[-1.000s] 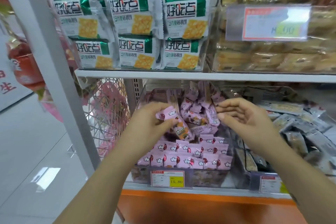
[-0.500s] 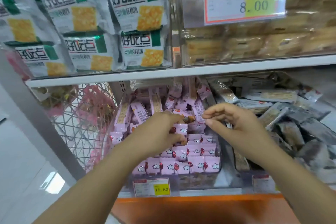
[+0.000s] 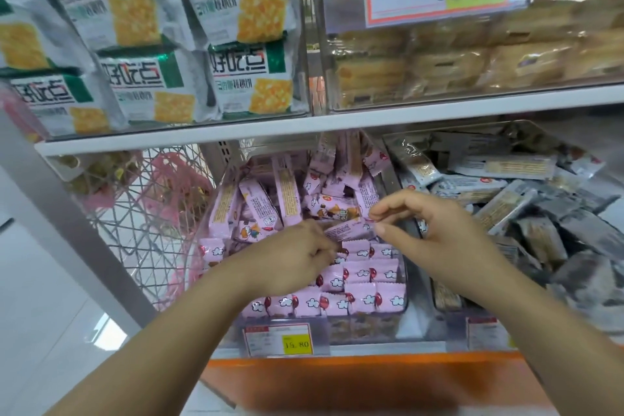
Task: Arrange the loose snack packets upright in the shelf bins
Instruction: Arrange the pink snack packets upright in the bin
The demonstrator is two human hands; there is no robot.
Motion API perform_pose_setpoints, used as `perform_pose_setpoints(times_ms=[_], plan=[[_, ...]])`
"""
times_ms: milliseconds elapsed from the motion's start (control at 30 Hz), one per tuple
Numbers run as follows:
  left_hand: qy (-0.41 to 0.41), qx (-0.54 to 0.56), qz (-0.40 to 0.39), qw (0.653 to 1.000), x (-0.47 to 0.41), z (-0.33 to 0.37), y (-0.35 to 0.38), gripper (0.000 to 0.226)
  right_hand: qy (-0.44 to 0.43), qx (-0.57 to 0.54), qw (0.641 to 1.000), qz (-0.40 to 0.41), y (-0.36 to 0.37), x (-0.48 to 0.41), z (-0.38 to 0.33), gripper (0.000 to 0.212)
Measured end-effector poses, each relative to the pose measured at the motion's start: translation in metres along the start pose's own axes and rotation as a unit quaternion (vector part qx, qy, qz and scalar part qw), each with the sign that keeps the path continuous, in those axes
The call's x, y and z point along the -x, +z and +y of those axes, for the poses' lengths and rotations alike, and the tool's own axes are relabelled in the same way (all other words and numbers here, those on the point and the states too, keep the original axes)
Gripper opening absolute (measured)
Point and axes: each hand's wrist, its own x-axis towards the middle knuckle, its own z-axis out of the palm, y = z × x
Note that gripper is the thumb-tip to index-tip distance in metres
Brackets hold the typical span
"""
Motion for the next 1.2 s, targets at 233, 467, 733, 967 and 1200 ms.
perform_pose_setpoints(times_ms=[233, 467, 733, 967, 1200], plan=[[-0.007, 0.058, 0.072, 0.996, 0.039, -0.003, -0.017, 0.038, -0.017, 0.087, 0.996, -0.031, 0.006, 0.001, -0.002, 0.018], [-0.077, -0.033, 0.193, 0.978, 0.081, -0.041, -0.032, 0.026, -0.036, 0.149, 0.971, -0.185, 0.031, -0.022, -0.025, 0.024], [-0.067, -0.185, 0.132, 0.972, 0.060, -0.046, -0.036, 0.025, 0.007, 0.231, 0.928, -0.292, 0.052, -0.044, -0.025, 0.031], [-0.064, -0.163, 0.145, 0.974, 0.044, -0.042, -0.028, 0.008, 0.056, 0.204, 0.915, -0.343, 0.059, -0.056, -0.020, 0.035], [-0.053, 0.006, 0.243, 0.968, 0.044, -0.037, -0.031, 0.010, 0.085, 0.185, 0.924, -0.325, 0.058, -0.064, -0.010, 0.043]])
